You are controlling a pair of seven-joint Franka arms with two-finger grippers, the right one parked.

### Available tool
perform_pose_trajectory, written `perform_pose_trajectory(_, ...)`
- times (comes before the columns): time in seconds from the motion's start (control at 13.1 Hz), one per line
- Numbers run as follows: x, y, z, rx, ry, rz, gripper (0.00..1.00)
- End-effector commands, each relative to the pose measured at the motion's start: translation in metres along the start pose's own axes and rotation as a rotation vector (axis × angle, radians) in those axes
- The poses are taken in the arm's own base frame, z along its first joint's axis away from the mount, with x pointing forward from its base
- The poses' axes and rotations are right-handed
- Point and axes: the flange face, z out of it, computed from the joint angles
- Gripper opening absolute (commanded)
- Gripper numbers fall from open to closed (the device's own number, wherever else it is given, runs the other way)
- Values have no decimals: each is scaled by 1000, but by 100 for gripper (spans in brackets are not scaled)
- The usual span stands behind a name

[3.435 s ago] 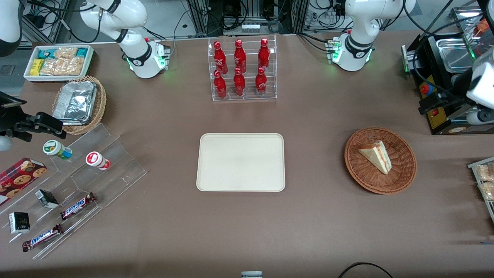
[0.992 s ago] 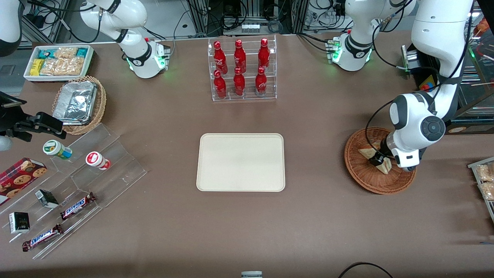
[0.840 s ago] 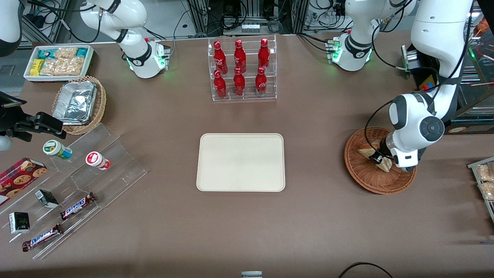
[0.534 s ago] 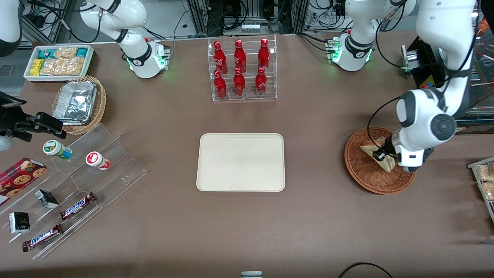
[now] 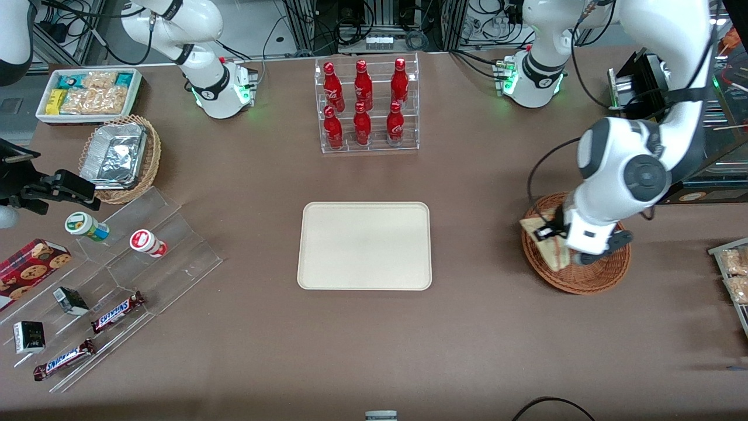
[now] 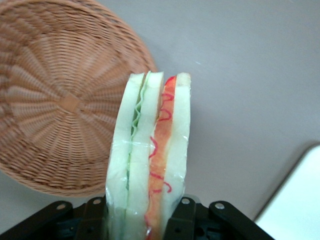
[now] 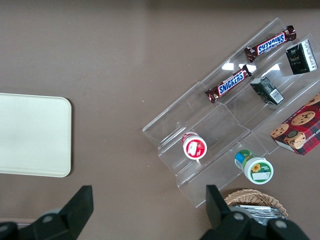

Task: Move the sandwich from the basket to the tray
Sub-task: 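Close the left gripper on the wrapped sandwich and lift it, then carry the sandwich with the left gripper over the cream tray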

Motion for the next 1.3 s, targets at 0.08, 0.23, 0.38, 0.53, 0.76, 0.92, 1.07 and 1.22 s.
perform_pose_trajectory(0.08,-27,87,8,23,-18,123,39)
perform_pose_trajectory(0.23,-51,122,17,19,-25,148,38)
perform_pose_trajectory(0.38,-64,161,24,-2,-21,233,37)
perform_pose_trajectory(0.53,-86,210,43,-18,-30,304,37)
perform_pose_trajectory(0.76,-132,251,88,5,-54,394,37)
perform_pose_trajectory(0.92,-146,273,107,-26,-33,416,36)
perform_pose_trajectory(1.07,-144,279,119,-26,-41,403,37)
perform_pose_trajectory(1.22,-143,283,131,-23,-46,363,36)
